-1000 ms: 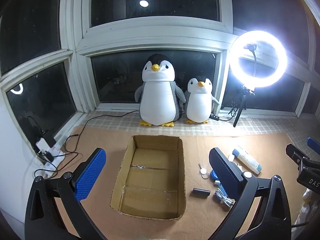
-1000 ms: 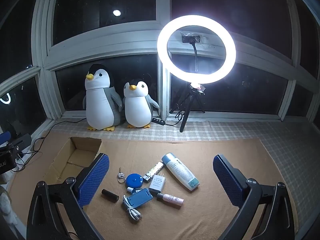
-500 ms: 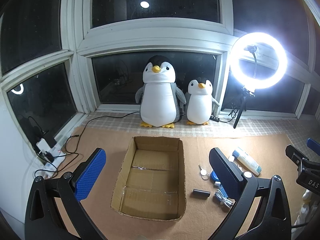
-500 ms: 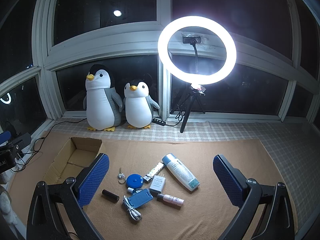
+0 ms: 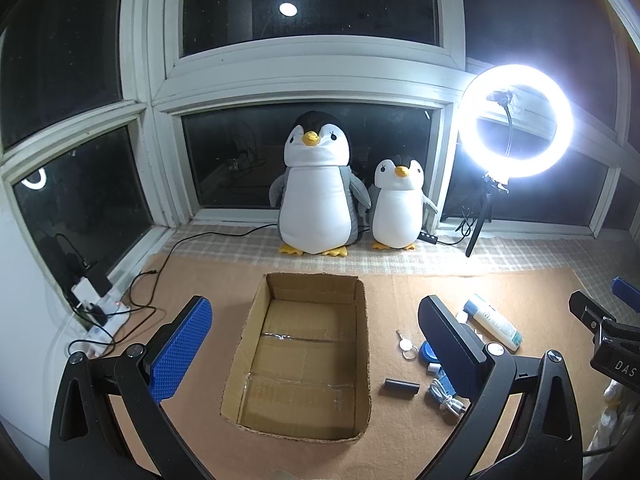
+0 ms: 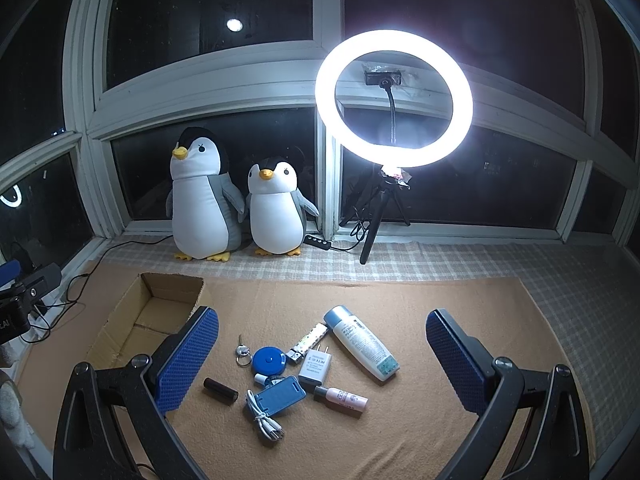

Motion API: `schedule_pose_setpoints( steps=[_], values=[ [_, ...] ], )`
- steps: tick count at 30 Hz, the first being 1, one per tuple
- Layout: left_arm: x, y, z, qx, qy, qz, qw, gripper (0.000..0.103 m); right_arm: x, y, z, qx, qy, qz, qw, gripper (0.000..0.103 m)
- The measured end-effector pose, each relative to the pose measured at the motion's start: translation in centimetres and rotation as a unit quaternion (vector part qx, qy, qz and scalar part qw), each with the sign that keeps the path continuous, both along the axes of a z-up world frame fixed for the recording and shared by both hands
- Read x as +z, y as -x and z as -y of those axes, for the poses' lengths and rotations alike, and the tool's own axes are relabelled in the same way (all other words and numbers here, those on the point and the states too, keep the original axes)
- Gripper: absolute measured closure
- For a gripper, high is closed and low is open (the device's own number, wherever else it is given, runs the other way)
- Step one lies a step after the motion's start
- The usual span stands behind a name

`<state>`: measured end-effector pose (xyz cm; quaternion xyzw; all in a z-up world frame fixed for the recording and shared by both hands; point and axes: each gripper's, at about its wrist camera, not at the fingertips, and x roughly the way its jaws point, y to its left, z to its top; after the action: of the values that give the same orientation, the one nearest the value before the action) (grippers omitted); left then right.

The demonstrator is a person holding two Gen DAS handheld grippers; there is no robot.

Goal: Organize rigid objects

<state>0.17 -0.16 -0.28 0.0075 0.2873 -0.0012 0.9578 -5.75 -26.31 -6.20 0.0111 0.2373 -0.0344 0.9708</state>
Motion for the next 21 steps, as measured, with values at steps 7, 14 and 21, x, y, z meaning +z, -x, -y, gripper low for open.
schedule_pose_setpoints(
  steps=[7, 14, 21],
  values=[
    [0.07, -0.06, 0.02, 0.001, 0.0, 0.0, 1.0, 0.0, -0.02, -0.05, -0.03, 0.0, 0.0, -0.001, 1.0, 0.0],
    [0.03, -0.04, -0.03, 0.001, 0.001, 0.0, 1.0, 0.0, -0.12, -0.11, -0.07, 0.001, 0.0, -0.002, 1.0, 0.001],
    [-0.03, -0.05, -0.09, 0.0, 0.001, -0.001, 1.0, 0.0, -0.18, -0.17, -0.13, 0.0, 0.0, -0.003, 1.0, 0.0]
  ],
)
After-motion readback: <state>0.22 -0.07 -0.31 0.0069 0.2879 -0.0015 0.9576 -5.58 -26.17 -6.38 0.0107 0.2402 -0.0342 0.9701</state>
